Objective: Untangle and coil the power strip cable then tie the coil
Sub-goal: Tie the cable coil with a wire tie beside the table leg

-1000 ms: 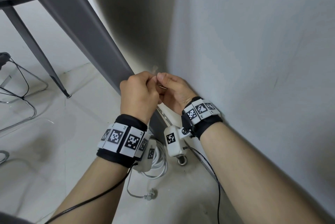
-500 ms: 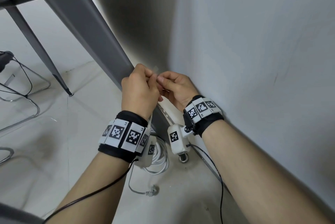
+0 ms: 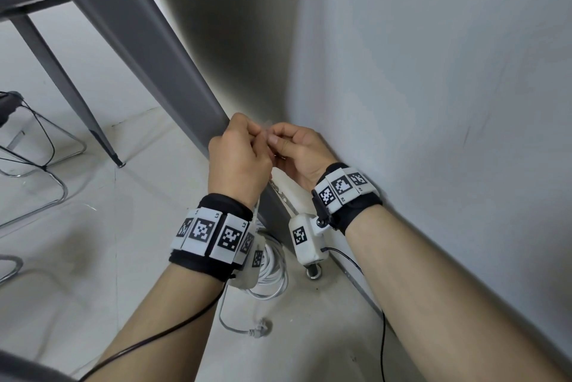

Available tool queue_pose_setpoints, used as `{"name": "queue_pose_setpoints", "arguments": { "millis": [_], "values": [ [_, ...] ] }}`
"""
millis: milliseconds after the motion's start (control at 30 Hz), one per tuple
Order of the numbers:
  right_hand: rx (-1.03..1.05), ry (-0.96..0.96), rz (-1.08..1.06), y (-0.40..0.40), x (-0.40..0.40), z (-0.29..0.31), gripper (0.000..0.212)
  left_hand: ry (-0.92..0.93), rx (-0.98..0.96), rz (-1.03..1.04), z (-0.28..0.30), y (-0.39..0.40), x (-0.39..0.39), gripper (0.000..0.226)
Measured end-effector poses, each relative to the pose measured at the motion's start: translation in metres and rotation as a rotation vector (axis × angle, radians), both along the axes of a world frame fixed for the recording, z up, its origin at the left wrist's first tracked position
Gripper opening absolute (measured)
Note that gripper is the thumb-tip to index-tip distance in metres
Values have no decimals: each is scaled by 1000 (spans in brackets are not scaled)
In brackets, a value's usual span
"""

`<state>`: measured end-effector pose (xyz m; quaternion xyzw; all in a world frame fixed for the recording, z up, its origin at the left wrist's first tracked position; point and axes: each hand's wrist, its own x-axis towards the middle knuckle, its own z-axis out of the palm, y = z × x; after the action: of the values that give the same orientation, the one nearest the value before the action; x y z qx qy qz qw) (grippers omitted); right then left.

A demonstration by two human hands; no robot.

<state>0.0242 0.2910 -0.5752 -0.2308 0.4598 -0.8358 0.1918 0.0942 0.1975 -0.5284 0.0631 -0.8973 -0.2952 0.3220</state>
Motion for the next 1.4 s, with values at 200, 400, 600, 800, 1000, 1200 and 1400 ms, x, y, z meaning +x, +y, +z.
{"name": "queue_pose_setpoints", "arguments": {
  "millis": [200,400,600,800,1000,1200,1400],
  "values": [
    [23,39,-76,2,1,-1,18,11,12,-14,0,0,1,8],
    [128,96,-122,-2,1,-2,24,1,43,-10,-2,1,-1,6],
    [221,140,-129,-1,1,0,22,83,59,-19,-3,4,0,26],
    [189,46,-130,-5,1,1,21,-4,-11,-50,-6,0,2,16],
    [147,-15,-112,-7,-2,0,25,-35,-198,-27,-2,-1,8,24],
    [120,-1,-107,-3,-2,1,22,-41,-246,44,-2,3,10,32],
    [119,27,-95,0,0,2,30,-115,-292,114,-1,4,9,17]
  ]
}}
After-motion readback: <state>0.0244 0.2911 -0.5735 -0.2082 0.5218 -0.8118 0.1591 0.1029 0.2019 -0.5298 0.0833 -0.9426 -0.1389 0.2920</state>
